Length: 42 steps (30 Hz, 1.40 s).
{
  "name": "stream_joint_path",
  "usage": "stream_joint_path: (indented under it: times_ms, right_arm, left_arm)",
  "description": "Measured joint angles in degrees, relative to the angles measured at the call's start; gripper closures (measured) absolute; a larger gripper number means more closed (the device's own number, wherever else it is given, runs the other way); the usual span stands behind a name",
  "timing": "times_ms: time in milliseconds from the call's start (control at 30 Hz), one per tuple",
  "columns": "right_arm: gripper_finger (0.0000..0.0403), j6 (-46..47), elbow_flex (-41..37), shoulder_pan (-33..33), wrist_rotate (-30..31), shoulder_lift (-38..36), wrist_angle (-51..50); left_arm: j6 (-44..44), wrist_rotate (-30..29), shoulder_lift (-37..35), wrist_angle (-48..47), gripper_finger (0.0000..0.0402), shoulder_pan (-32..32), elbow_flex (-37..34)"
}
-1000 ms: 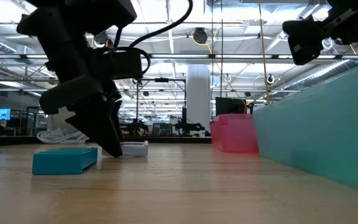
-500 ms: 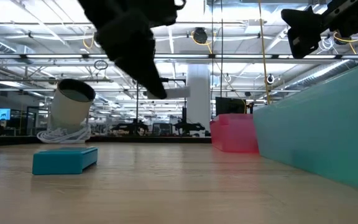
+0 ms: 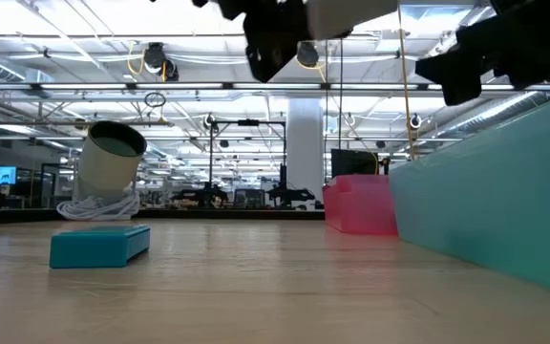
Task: Pick & Place Office items
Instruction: Put the white digital clock into the green bin
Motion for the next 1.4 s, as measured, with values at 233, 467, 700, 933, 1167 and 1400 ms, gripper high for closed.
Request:
stream_joint_path:
  times_ms: [233, 467, 700, 933, 1167, 1400]
  right_arm:
    - [0.0149, -7.07, 0.46, 0.02, 2.32, 6.7, 6.83]
    - [0.0149, -24.62, 6.85, 0.52, 4.44, 14.36, 5.37]
    - [0.0149, -33.07, 15.1, 1.18, 4.9, 22.44, 5.93]
    - [0.0153, -36.39, 18.16, 1.2, 6.13, 24.83, 5.82]
    - [0.021, -38.31, 18.18, 2.09, 6.32, 24.79, 5.32]
    - [0.0304, -39.47, 18.18, 2.64, 6.15, 24.77, 4.64]
  left_arm:
    - [-0.02, 2.66, -0.09, 3.53, 0.0248, 0.69, 0.04]
    - [-1.05, 3.14, -0.09, 2.12, 0.0239, 1.18, 0.04]
    - [-1.2, 1.66, -0.09, 1.58, 0.0249, 1.46, 0.04]
    - [-1.45, 1.57, -0.09, 1.25, 0.0233, 1.55, 0.04]
    - [-0.94, 1.61, -0.09, 0.79, 0.0249, 1.57, 0.04]
    - [-1.45, 0.91, -0.09, 0.61, 0.0226, 1.55, 0.04]
